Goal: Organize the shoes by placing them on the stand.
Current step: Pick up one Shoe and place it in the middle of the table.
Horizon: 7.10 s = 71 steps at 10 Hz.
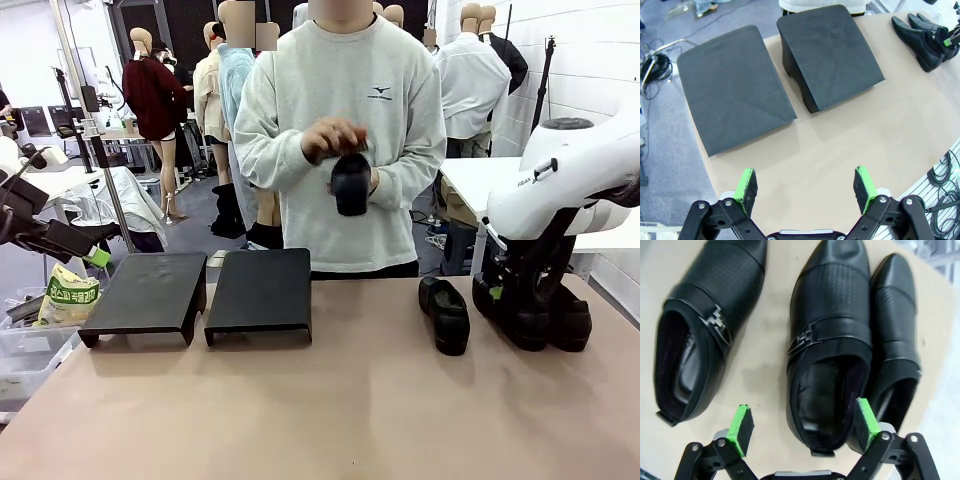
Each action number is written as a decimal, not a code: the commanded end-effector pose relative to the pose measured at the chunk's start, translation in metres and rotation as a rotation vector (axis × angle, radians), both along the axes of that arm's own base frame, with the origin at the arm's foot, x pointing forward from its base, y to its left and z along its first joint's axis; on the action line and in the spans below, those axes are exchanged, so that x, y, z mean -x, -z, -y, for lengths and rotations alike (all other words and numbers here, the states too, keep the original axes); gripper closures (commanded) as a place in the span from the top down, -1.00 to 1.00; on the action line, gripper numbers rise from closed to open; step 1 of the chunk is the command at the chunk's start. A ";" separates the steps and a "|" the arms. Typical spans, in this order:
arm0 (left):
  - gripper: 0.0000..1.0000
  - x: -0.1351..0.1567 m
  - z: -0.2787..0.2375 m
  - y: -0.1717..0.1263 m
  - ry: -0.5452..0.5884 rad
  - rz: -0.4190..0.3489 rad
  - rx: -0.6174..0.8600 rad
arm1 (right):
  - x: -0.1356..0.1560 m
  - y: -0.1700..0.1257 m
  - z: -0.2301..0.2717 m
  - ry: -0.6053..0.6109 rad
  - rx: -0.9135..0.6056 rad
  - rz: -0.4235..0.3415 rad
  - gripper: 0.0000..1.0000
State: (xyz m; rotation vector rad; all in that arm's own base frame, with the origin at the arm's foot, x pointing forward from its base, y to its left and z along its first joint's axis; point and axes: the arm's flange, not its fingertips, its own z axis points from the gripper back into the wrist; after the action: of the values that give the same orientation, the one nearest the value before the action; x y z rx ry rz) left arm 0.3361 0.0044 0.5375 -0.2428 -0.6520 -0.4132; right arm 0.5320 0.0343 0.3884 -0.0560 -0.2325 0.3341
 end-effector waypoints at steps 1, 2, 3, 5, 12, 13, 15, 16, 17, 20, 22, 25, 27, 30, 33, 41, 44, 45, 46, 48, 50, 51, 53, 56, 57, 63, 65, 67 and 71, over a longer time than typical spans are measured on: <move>1.00 0.000 -0.002 0.000 0.007 0.001 0.004 | -0.008 0.006 0.001 0.028 -0.044 -0.041 1.00; 1.00 0.000 -0.002 0.000 0.007 0.001 0.004 | -0.009 0.011 -0.002 0.026 -0.058 -0.042 1.00; 1.00 0.000 -0.002 0.000 0.007 0.001 0.004 | -0.011 0.020 -0.003 0.028 -0.055 -0.057 1.00; 1.00 0.000 -0.002 0.000 0.007 0.001 0.004 | -0.016 0.039 -0.002 0.037 -0.060 -0.082 1.00; 1.00 0.000 -0.002 0.000 0.007 0.001 0.004 | -0.023 0.055 0.003 0.041 -0.044 -0.080 -0.25; 1.00 0.000 -0.002 0.000 0.007 0.001 0.004 | -0.023 0.053 0.004 0.047 -0.047 -0.072 -0.62; 1.00 0.000 -0.002 0.000 0.007 0.001 0.004 | -0.023 0.051 0.004 0.048 -0.049 -0.068 -1.00; 1.00 0.000 -0.002 0.000 0.007 0.001 0.004 | -0.024 0.051 0.006 0.052 -0.052 -0.065 -1.00; 1.00 0.000 -0.002 0.000 0.007 0.001 0.004 | -0.024 0.050 0.006 0.056 -0.057 -0.058 -1.00; 1.00 0.000 -0.002 0.000 0.007 0.001 0.004 | -0.023 0.049 0.006 0.077 -0.049 -0.068 -1.00; 1.00 0.000 -0.002 0.000 0.007 0.001 0.004 | -0.011 0.031 -0.001 0.150 -0.072 -0.044 -1.00; 1.00 0.000 -0.002 0.000 0.007 0.001 0.004 | 0.021 -0.017 -0.026 0.169 -0.047 0.071 -1.00; 1.00 0.000 -0.002 0.000 0.007 0.001 0.004 | 0.048 -0.039 -0.041 0.235 -0.002 0.091 -1.00; 1.00 0.000 -0.002 0.000 0.007 0.001 0.004 | 0.107 -0.079 -0.061 0.252 0.063 0.228 -1.00; 1.00 0.000 -0.002 0.000 0.007 0.001 0.004 | 0.082 -0.070 -0.053 0.231 0.014 0.161 -1.00; 1.00 0.000 -0.002 0.000 0.007 0.001 0.004 | 0.174 -0.120 -0.150 0.377 0.099 0.225 -1.00; 1.00 0.000 -0.002 0.000 0.007 0.001 0.004 | 0.188 -0.124 -0.207 0.339 -0.049 0.156 -1.00; 1.00 0.000 -0.002 0.000 0.007 0.001 0.004 | 0.186 -0.116 -0.225 0.322 -0.096 0.091 -1.00; 1.00 0.000 -0.002 0.000 0.007 0.001 0.004 | 0.183 -0.107 -0.244 0.293 -0.114 0.007 -1.00; 1.00 0.000 -0.002 0.000 0.007 0.001 0.004 | 0.180 -0.086 -0.268 0.296 -0.133 -0.090 -1.00; 1.00 0.000 -0.002 0.000 0.007 0.001 0.004 | 0.179 -0.060 -0.283 0.278 -0.127 -0.140 -1.00; 1.00 0.000 -0.002 0.000 0.007 0.001 0.004 | 0.180 -0.044 -0.291 0.238 -0.106 -0.169 -1.00; 1.00 0.000 -0.002 0.000 0.007 0.001 0.004 | 0.184 -0.025 -0.303 0.198 -0.092 -0.199 -1.00; 1.00 0.000 -0.002 0.000 0.007 0.001 0.004 | 0.183 -0.006 -0.307 0.157 -0.097 -0.263 -1.00; 1.00 0.000 -0.002 0.000 0.007 0.001 0.004 | 0.181 -0.001 -0.309 0.141 -0.093 -0.289 -1.00; 1.00 0.000 -0.002 0.000 0.007 0.001 0.004 | 0.180 0.015 -0.313 0.107 -0.065 -0.366 -0.91; 1.00 0.000 -0.002 0.000 0.007 0.001 0.004 | 0.179 0.016 -0.313 0.095 -0.076 -0.391 -0.24; 1.00 0.000 -0.002 0.000 0.007 0.001 0.004 | 0.178 0.017 -0.312 0.102 -0.092 -0.396 0.55; 1.00 0.000 -0.002 0.000 0.007 0.001 0.004 | 0.179 0.008 -0.305 0.118 -0.132 -0.355 1.00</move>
State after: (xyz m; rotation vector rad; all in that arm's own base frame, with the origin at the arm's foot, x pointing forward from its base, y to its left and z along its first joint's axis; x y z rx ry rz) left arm 0.3359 0.0043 0.5376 -0.2408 -0.6518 -0.4131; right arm 0.3563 0.3421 0.3771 0.0799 0.1058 0.2052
